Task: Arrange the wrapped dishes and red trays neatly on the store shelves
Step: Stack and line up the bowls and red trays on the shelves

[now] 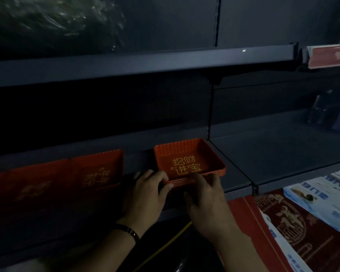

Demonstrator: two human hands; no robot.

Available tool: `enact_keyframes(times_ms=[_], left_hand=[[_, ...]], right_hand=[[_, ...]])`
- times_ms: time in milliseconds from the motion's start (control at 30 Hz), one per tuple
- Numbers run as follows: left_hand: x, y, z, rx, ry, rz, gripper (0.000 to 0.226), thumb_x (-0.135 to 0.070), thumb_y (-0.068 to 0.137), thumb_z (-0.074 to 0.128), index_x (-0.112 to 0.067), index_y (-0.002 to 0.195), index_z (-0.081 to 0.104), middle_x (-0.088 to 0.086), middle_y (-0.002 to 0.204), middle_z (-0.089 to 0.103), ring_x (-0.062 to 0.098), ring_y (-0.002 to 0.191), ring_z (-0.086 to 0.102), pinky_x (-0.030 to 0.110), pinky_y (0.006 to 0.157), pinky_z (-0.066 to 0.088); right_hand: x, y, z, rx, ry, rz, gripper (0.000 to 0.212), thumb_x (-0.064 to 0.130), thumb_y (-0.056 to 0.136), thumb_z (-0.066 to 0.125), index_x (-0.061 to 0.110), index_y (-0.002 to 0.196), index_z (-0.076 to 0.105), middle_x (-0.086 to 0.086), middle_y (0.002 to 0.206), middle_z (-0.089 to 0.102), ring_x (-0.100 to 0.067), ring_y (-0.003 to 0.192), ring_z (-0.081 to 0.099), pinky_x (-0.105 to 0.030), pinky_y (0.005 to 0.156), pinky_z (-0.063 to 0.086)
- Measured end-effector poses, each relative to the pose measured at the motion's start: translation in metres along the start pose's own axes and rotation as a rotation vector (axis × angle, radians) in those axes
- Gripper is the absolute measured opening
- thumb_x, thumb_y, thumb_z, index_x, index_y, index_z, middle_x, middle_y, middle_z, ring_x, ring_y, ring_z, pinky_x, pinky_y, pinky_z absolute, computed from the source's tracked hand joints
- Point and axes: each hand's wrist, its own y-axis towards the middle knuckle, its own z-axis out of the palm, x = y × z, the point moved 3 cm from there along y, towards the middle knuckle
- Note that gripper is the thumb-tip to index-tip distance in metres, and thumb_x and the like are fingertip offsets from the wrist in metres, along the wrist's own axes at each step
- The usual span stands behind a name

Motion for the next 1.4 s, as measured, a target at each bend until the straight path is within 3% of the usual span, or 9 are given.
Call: enact_keyframes(times_ms=[133,233,367,567,700,867,1000,1133,1400], left_hand=[[0.016,-0.029,-0.02,-0.029,0.013,-0.039,0.011,-0.052,0.101,0.06,-0.044,0.099,0.054,-0.024,0.104,0.055,0.006,0.106,0.048,0.033,0.085,0.054],[0.027,-0.04,-0.028,0.007,-0.059,-0.065,0.01,-0.044,0.102,0.062,-0.048,0.11,0.057,-0.026,0.112,0.054,0.003,0.115,0.049,0.026,0.091,0.052],[0.044,-0.055,-0.043,0.04,-0.166,-0.138,0.056,-0.032,0.102,0.067,-0.057,0.146,0.042,-0.023,0.144,0.051,0.003,0.134,0.049,0.034,0.106,0.055],[0.1,-0.078,-0.072,-0.027,-0.044,-0.321,0.056,-0.041,0.098,0.069,-0.052,0.145,0.04,-0.013,0.131,0.056,0.016,0.121,0.059,0.044,0.096,0.058],[0.131,-0.082,-0.079,-0.033,-0.012,-0.409,0.068,-0.046,0.099,0.066,-0.051,0.156,0.03,-0.006,0.143,0.059,0.023,0.132,0.057,0.052,0.104,0.054],[0.152,-0.077,-0.081,0.054,0.128,-0.491,0.071,-0.056,0.1,0.058,-0.048,0.161,0.023,-0.002,0.158,0.047,0.033,0.143,0.041,0.055,0.116,0.042],[0.162,-0.079,-0.094,0.035,0.233,-0.563,0.069,-0.058,0.098,0.058,-0.039,0.159,0.032,0.005,0.155,0.046,0.036,0.14,0.042,0.053,0.114,0.042],[0.177,-0.091,-0.106,0.06,0.252,-0.657,0.062,-0.057,0.097,0.061,-0.053,0.152,0.032,0.01,0.152,0.038,0.04,0.138,0.038,0.057,0.111,0.042],[0.161,-0.118,-0.116,0.04,-0.046,-0.514,0.032,-0.04,0.097,0.067,-0.059,0.118,0.052,-0.018,0.116,0.051,0.021,0.118,0.056,0.056,0.101,0.051]], right_hand=[[0.021,-0.012,0.015,0.059,-0.006,-0.059,0.046,0.036,0.099,0.063,0.038,0.141,0.046,0.008,0.131,0.035,-0.018,0.125,0.046,-0.039,0.107,0.049],[0.028,-0.02,0.026,0.124,-0.033,-0.067,0.067,0.039,0.098,0.065,0.036,0.156,0.03,0.007,0.142,0.032,-0.018,0.134,0.042,-0.038,0.114,0.044],[0.033,-0.023,0.033,0.184,-0.065,-0.008,0.094,0.039,0.1,0.065,0.033,0.168,0.0,0.002,0.159,0.018,-0.023,0.148,0.029,-0.04,0.124,0.034],[0.039,-0.024,0.039,0.211,-0.048,-0.009,0.095,0.033,0.104,0.059,0.031,0.166,-0.013,0.0,0.145,0.023,-0.025,0.14,0.035,-0.039,0.122,0.035],[0.049,-0.026,0.045,0.138,-0.08,0.029,0.096,0.035,0.096,0.07,0.03,0.167,0.007,-0.001,0.145,0.032,-0.024,0.134,0.043,-0.044,0.115,0.044],[0.08,-0.03,0.065,0.082,0.048,-0.137,0.054,0.027,0.095,0.069,0.037,0.143,0.047,0.013,0.131,0.046,-0.013,0.116,0.058,-0.035,0.099,0.055],[0.096,-0.034,0.084,0.161,0.039,-0.215,0.054,0.033,0.097,0.064,0.038,0.147,0.044,0.014,0.143,0.045,-0.009,0.125,0.054,-0.031,0.106,0.051],[0.106,-0.038,0.104,0.246,0.015,-0.232,0.05,0.037,0.098,0.063,0.037,0.145,0.047,0.011,0.14,0.047,-0.012,0.124,0.056,-0.03,0.104,0.051],[0.125,-0.049,0.128,0.294,0.043,-0.293,0.06,0.028,0.096,0.066,0.043,0.148,0.04,0.01,0.135,0.051,-0.011,0.121,0.056,-0.027,0.099,0.05]])
